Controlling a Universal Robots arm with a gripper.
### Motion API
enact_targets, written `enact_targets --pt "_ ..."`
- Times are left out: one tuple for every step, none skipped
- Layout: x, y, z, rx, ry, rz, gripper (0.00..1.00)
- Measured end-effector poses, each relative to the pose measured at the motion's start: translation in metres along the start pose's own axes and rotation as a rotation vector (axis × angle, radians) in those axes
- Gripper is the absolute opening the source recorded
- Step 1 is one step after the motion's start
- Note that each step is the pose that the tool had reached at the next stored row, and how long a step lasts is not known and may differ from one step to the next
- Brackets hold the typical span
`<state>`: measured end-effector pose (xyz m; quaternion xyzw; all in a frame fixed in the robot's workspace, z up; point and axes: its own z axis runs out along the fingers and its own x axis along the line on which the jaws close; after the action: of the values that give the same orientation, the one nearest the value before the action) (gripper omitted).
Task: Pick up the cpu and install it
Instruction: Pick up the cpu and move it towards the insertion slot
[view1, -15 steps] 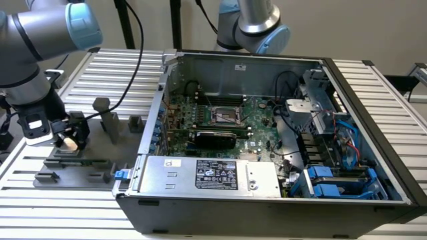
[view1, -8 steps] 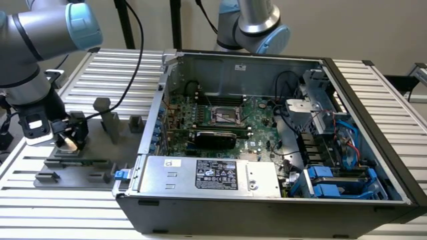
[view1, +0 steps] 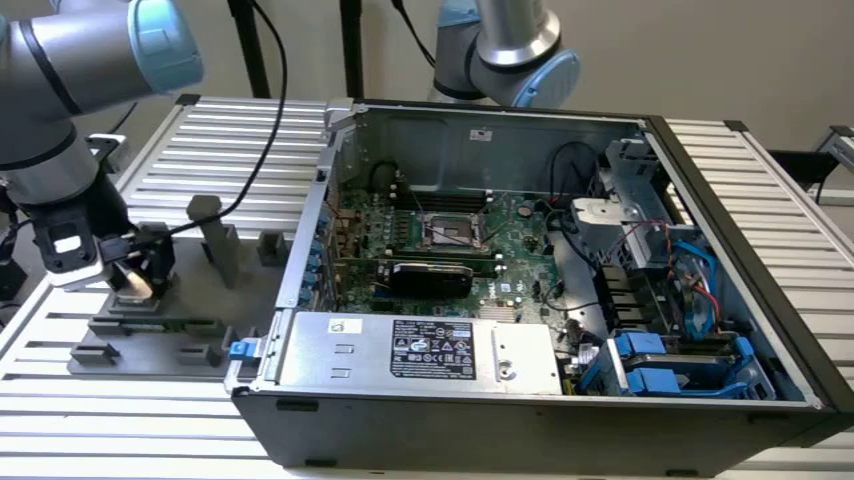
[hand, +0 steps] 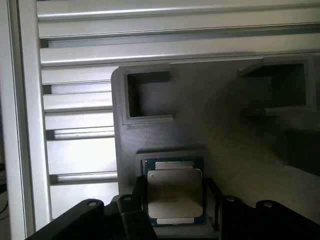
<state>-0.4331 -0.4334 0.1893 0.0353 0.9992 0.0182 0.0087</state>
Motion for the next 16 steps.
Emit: enact_targets --pt "0.000 0.0001 -0.0034 -0.0004 0.0003 0.000 0.55" --pt "0.000 0.0002 -0.0072 -0.0005 0.0006 0.000 0.55" --pt "0.000 0.0004 -0.0117 -0.0005 0.0011 0.000 0.55" --pt "0.000 0.0006 -0.0161 -0.0004 0.0019 0.000 0.55" --pt "0.000 0.0007 -0.0206 -0.0004 0.0027 0.000 0.55" --pt "-0.001 0.0009 -0.0251 -0.0004 0.0032 0.000 0.55" --pt "-0.001 0.0011 -0.0298 -0.0003 0.0036 0.000 0.55" --pt "-0.001 0.0013 -0.0342 -0.0004 0.0037 0.000 0.55" --pt "-0.002 0.0015 -0.0389 -0.0004 0.0041 0.000 0.55" --pt "-0.002 0.0017 -0.0436 -0.0002 0.0050 0.000 0.55" --pt "-0.003 0.0019 -0.0481 -0.0002 0.0053 0.000 0.55" --pt "-0.004 0.0021 -0.0526 -0.0002 0.0057 0.000 0.55" --pt "-0.005 0.0023 -0.0570 -0.0001 0.0060 0.000 0.55" --pt "-0.006 0.0025 -0.0615 -0.0002 0.0062 0.000 0.55" --pt "-0.007 0.0028 -0.0660 -0.0002 0.0063 0.000 0.55" --pt "-0.008 0.0031 -0.0708 -0.0001 0.0067 0.000 0.55"
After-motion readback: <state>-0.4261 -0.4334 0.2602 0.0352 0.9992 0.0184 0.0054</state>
